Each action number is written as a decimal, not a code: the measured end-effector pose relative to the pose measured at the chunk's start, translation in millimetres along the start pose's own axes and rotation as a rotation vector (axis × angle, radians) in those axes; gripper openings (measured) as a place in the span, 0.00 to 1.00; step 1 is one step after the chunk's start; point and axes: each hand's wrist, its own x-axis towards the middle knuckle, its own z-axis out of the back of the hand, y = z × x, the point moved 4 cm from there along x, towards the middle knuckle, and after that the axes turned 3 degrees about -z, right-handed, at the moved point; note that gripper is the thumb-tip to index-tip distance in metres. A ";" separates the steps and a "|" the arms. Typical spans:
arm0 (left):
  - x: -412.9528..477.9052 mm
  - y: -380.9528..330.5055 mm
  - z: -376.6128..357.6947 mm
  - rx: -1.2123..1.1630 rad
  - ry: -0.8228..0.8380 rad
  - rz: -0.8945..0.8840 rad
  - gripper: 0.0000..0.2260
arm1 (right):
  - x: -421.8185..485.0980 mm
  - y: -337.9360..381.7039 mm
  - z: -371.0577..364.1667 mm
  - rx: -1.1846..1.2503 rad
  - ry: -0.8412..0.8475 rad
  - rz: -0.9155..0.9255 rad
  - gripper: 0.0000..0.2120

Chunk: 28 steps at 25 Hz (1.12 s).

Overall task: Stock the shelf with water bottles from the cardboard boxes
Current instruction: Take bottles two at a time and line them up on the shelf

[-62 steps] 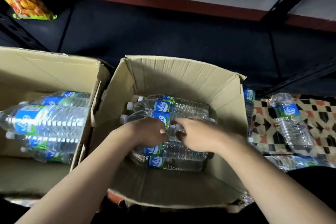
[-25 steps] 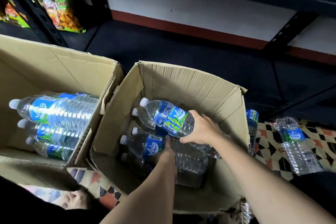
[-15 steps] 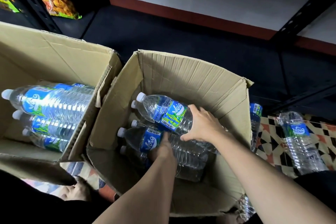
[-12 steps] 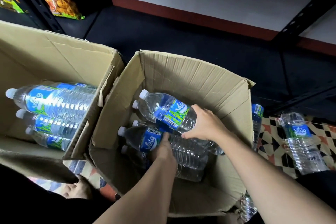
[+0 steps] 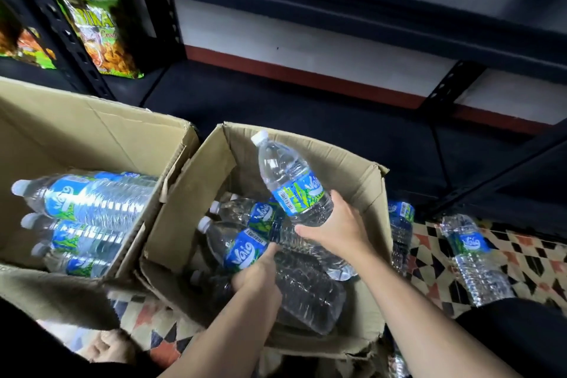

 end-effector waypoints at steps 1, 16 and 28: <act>-2.5 6.2 -0.7 -0.087 0.116 0.114 0.31 | -6.1 0.2 5.4 0.046 -0.031 -0.014 0.47; -194.5 -55.4 -63.7 0.796 0.430 -1.138 0.23 | -85.4 34.9 132.4 0.416 -0.493 0.188 0.37; -374.5 -91.6 -87.8 0.586 0.840 -1.834 0.33 | -132.5 111.4 219.7 0.670 -0.846 0.355 0.34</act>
